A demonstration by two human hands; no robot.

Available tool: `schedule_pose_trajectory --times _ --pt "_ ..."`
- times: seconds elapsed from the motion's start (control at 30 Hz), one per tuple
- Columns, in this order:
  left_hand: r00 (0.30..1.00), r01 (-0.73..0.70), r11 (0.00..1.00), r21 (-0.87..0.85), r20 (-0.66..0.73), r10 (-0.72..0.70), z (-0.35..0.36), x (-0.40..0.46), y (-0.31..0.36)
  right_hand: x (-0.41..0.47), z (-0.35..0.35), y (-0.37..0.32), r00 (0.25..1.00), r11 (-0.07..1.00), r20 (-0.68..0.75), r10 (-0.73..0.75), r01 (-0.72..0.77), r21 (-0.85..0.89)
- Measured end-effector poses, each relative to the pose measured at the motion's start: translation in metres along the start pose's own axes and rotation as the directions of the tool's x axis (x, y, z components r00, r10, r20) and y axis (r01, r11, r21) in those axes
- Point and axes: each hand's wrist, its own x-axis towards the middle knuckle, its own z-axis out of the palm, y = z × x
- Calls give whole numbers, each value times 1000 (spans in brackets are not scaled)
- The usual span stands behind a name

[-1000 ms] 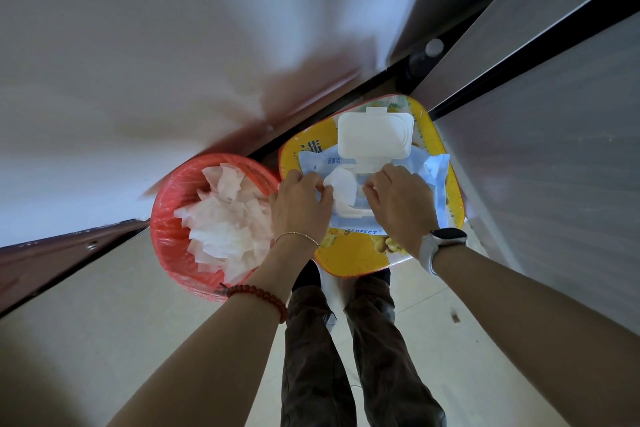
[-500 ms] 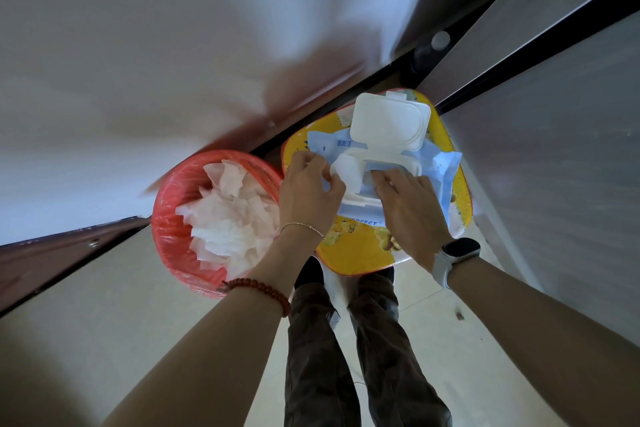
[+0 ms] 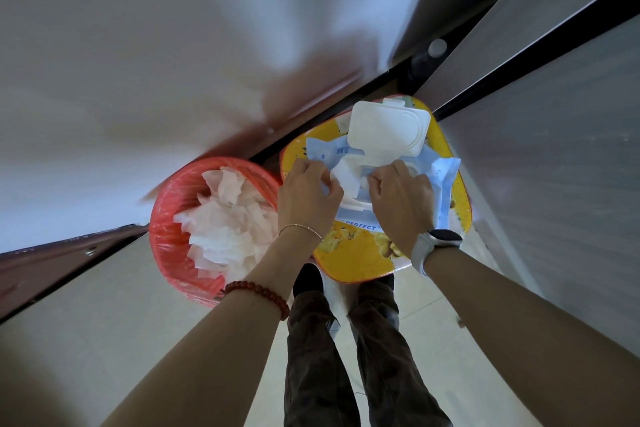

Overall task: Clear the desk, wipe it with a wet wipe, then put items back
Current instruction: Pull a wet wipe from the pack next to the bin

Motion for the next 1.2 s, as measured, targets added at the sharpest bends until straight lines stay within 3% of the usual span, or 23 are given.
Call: schedule_pose_trajectory --times 0.07,0.23,0.3,0.4,0.47,0.6,0.83,0.9,1.0,1.1,1.2 --pt "1000 0 1000 8 3 0 1 0 0 -3 10 -1 994 983 100 -38 55 -178" --pt "1000 4 1000 -19 -15 -4 3 1 -1 -3 7 2 990 988 134 -53 71 -136" --pt "1000 6 999 -44 -28 -8 3 2 -1 -6 -4 10 998 995 56 -42 36 96" --pt "999 19 1000 -16 -38 -20 2 2 1 -11 -21 27 996 778 91 1 -57 625" --pt "999 27 999 33 -32 -26 0 0 4 -16 -38 36 996 640 83 15 -73 765" --pt "999 43 991 130 -1 -43 -8 -3 12 -19 -73 45 969 446 116 219 -205 871" --pt "977 -22 964 267 209 -36 -40 -6 41 -30 -132 48 944 289 232 232 -295 911" --pt "969 -6 975 224 241 -49 -47 -9 47 -31 -141 52 936 349 270 224 -336 875" --pt "955 42 993 107 286 -71 -59 -16 51 -30 -152 57 915 455 397 71 -384 804" --pt "959 20 1000 8 281 -21 -70 -25 55 -25 -166 57 895 379 432 111 -440 814" --pt "962 13 996 -84 273 11 -78 -38 55 -26 -180 50 798 353 603 -2 -563 747"
